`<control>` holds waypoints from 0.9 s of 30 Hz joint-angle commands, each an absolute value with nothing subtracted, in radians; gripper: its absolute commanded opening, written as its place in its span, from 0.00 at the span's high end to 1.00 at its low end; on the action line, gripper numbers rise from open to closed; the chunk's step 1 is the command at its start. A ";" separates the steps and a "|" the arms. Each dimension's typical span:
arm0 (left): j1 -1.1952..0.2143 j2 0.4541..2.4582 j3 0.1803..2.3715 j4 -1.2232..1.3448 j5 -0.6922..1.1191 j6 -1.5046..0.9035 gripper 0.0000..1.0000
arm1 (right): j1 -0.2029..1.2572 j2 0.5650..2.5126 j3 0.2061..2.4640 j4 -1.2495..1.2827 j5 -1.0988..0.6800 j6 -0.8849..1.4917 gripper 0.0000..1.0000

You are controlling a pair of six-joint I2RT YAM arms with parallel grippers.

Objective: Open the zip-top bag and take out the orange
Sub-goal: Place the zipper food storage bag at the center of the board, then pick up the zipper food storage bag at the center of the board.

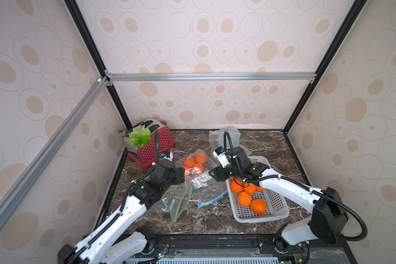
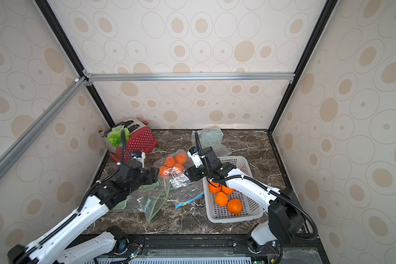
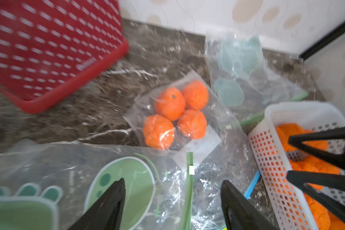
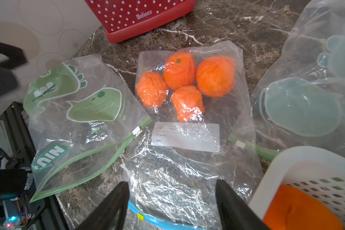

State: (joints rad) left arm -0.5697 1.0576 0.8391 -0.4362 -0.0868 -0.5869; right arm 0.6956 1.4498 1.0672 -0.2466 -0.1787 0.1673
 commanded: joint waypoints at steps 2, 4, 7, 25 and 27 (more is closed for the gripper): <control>-0.620 1.161 0.810 -0.231 0.229 -0.589 0.28 | 0.698 1.367 1.006 -0.268 -0.077 0.154 0.28; -0.704 1.205 0.826 -0.221 0.251 -0.539 0.28 | 0.698 1.333 0.978 -0.270 -0.037 0.151 0.28; -0.784 1.285 0.849 -0.247 0.252 -0.544 0.29 | 0.696 1.285 0.949 -0.270 0.007 0.142 0.28; -0.838 1.313 0.615 -0.315 0.126 -0.882 0.34 | 0.686 1.187 0.897 -0.276 0.103 0.144 0.27; -0.838 1.304 0.596 -0.317 0.125 -0.890 0.34 | 0.686 1.189 0.893 -0.273 0.097 0.147 0.27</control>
